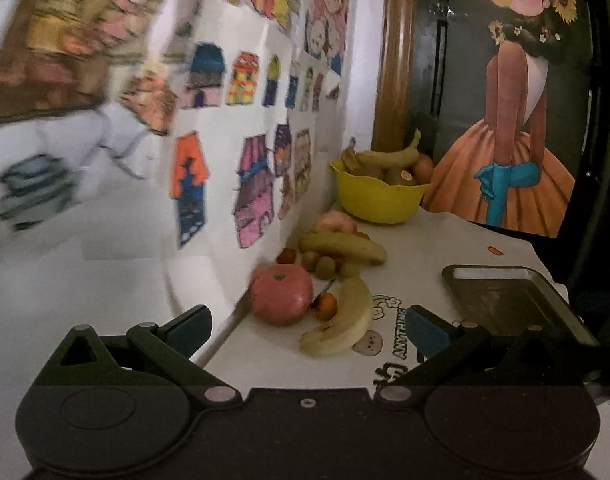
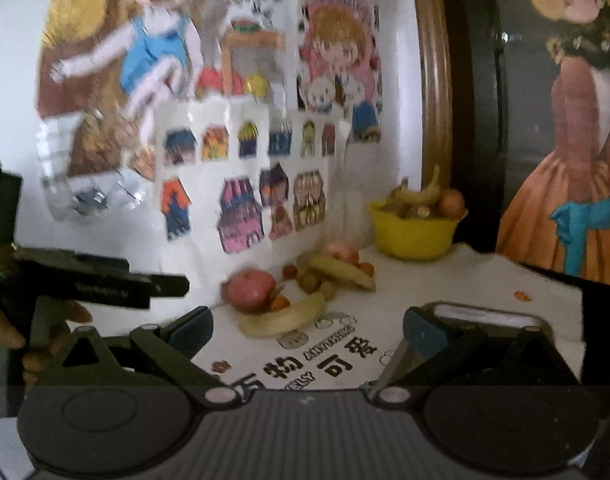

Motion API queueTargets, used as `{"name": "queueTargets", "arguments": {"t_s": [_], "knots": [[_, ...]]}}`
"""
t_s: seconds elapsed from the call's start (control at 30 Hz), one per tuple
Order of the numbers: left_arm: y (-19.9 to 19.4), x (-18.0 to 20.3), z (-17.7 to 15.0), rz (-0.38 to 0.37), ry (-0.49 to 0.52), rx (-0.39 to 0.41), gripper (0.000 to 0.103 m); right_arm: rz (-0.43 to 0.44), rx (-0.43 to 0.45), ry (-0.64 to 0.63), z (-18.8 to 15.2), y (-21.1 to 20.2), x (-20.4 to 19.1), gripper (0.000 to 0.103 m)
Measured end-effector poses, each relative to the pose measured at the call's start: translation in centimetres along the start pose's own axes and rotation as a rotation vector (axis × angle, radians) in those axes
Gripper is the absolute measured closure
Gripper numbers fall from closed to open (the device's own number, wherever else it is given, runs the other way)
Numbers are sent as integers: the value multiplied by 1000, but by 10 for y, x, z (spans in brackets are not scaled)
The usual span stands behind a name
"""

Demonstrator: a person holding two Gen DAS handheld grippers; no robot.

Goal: Organize fruits
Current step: 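Move both tools toward the fruit pile by the wall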

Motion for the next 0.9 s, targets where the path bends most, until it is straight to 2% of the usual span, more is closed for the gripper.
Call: {"name": "queueTargets", "arguments": {"t_s": [0.17,0.4,0.6,0.73,0.9], "knots": [[23,2,5,16,-1,-15,1,30,-112,62,-13,57,11,0],[40,-9,4,49,-23,-32,1,92,-196,108,-20,112,15,0],[46,-16,-3,77,-24,-30,1,126,-200,112,-21,134,12,0],[51,-17,-8,107,12,-20,1,136,-188,98,-18,144,17,0],[63,-14,-14,105,62,-32,1,183,-187,108,-10,162,29,0]]}}
Point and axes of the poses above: each gripper's, at about its wrist camera, not at the fingertips, and y roughly the way its jaws point, x to its right, z to its top, the point moved 8 cm from there along y, roughly the way its jaws point, and after that the axes turned 14 degrees about -y, right-handed, at the moved point
